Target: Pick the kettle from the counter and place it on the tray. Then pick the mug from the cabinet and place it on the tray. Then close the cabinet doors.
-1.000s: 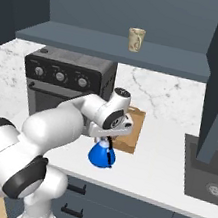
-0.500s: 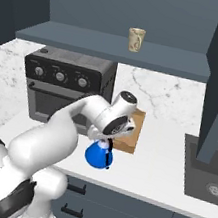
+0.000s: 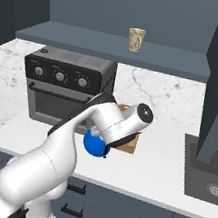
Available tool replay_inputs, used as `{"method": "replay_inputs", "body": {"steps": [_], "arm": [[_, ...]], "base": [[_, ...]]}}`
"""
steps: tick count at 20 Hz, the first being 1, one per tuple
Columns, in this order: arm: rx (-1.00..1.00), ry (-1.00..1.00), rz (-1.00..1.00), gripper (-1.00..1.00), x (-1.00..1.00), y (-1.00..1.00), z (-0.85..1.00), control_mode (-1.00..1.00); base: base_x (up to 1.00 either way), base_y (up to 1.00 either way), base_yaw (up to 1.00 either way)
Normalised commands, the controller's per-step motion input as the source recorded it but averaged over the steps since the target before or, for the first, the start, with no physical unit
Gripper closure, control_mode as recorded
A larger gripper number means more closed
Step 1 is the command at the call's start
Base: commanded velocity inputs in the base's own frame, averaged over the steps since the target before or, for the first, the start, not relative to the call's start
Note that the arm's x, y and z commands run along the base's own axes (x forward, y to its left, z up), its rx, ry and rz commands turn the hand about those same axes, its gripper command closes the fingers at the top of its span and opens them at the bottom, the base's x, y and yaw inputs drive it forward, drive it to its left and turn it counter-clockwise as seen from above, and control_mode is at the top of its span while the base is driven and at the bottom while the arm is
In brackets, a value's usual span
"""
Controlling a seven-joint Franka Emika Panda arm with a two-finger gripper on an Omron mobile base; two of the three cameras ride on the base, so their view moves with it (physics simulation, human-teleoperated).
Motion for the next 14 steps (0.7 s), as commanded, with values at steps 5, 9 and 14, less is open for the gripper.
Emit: {"method": "replay_inputs", "body": {"steps": [5, 9, 14], "arm": [[0.18, -0.04, 0.00, 1.00, 0.05, -0.19, 0.33, -1.00], [0.08, 0.00, 0.00, 1.00, 0.25, -0.29, 0.21, -1.00], [0.03, 0.08, -0.06, 1.00, 0.48, -0.17, 0.33, -1.00]], "base": [[0.00, 0.00, 0.00], [0.00, 0.00, 0.00], [0.00, 0.00, 0.00]]}}
